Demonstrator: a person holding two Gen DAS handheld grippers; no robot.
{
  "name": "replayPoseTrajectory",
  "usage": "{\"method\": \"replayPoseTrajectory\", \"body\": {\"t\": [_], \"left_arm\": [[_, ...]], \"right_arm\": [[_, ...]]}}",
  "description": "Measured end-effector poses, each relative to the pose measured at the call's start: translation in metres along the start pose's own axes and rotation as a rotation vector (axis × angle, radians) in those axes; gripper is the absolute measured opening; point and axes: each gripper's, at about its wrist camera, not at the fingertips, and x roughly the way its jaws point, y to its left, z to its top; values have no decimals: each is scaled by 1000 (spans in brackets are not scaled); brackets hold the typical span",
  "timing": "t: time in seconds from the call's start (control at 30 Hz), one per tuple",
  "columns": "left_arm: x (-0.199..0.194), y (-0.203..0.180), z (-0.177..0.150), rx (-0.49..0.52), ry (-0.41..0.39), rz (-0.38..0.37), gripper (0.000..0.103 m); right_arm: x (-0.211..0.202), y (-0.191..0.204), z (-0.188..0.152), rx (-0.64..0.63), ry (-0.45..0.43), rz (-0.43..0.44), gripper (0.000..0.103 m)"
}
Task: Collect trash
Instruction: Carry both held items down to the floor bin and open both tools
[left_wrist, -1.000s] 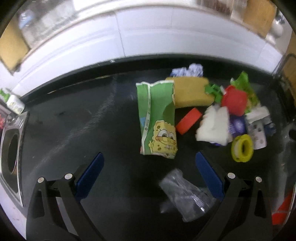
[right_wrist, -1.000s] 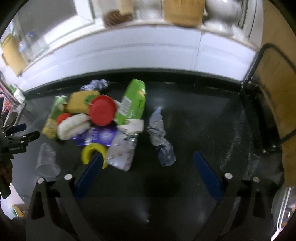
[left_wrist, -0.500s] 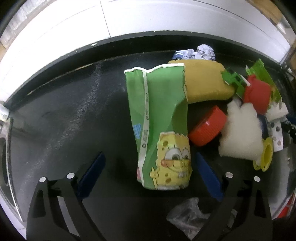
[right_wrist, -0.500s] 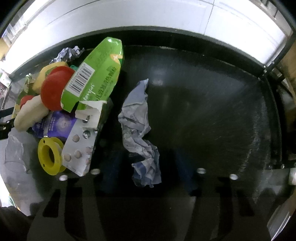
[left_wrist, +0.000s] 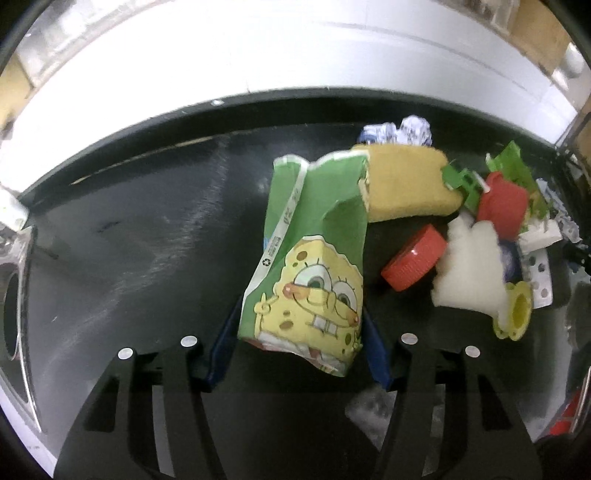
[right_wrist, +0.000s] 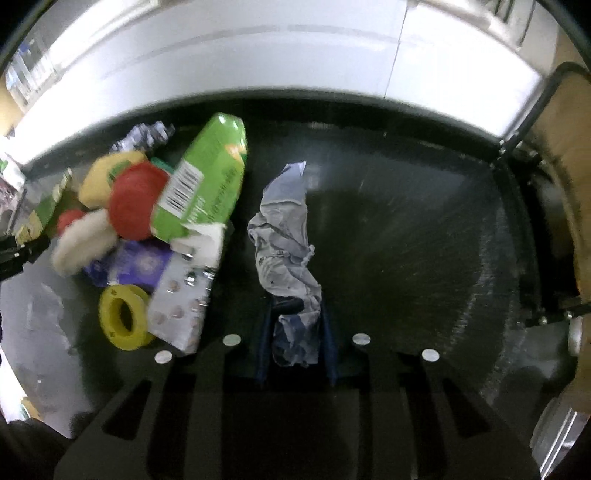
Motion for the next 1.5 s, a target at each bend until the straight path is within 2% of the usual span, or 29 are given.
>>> {"method": "replayPoseTrajectory", "body": {"t": [0.13, 0.27, 0.5, 0.83, 0.97, 1.2, 1.37, 1.5], "left_arm": [[-29, -5, -7, -12, -38, 12, 56], [-63, -15, -29, -13, -79, 15, 55], [-94, -9, -67, -29, -109, 18, 54], [-149, 9, -118, -84, -140, 35, 54], [-166, 20, -136, -111, -153, 70, 54], [-204, 65, -180, -205, -182, 139, 54], [-227, 108, -227, -307, -185, 204, 54], [-246, 147, -284, -429, -172, 279, 54]], "right_arm": [[-33, 10, -2, -7, -49, -5, 23], [-65, 26, -9, -18, -101, 9, 23], [-109, 55, -30, -51, -171, 49, 23], [-146, 108, -59, -126, -191, 111, 23], [-155, 138, -69, -168, -190, 141, 23], [-168, 206, -78, -279, -195, 221, 23], [-177, 286, -88, -414, -192, 321, 23], [-178, 368, -105, -560, -172, 422, 23]]}}
